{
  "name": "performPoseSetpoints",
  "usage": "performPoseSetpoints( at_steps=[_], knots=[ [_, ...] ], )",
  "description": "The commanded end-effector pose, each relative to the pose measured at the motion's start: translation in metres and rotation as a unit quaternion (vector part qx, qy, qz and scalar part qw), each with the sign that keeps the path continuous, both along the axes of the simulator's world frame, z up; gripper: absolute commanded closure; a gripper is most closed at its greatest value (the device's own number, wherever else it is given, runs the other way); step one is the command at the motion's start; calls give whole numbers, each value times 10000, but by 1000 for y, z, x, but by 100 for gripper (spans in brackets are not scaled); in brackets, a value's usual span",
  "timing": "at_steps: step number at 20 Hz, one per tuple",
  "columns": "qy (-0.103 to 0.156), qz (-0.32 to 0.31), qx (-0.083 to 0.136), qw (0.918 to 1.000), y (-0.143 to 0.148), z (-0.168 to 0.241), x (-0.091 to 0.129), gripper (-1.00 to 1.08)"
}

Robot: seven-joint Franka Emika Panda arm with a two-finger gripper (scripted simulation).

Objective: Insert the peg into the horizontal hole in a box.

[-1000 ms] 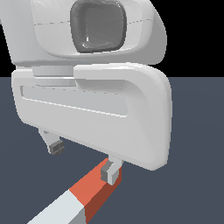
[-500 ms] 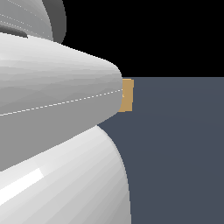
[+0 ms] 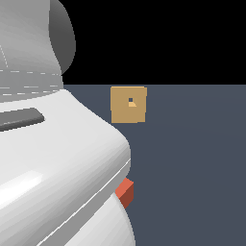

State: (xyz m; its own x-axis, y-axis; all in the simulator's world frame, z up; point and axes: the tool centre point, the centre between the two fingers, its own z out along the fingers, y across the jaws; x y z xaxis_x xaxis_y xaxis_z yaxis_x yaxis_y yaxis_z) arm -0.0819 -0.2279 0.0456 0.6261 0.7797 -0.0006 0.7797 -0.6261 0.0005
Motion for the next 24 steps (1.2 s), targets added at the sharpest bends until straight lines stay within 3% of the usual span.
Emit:
performPoseSetpoints(
  at_steps=[1, 8, 9, 24],
  knots=[
    [3, -7, 3, 10000, 0, -13, -1, -92],
    [2, -10, 4, 10000, 0, -27, 0, -92],
    [2, -10, 4, 10000, 0, -27, 0, 108],
    [-1, 99, 2, 10000, 10, -24, 8, 108]
  ],
)
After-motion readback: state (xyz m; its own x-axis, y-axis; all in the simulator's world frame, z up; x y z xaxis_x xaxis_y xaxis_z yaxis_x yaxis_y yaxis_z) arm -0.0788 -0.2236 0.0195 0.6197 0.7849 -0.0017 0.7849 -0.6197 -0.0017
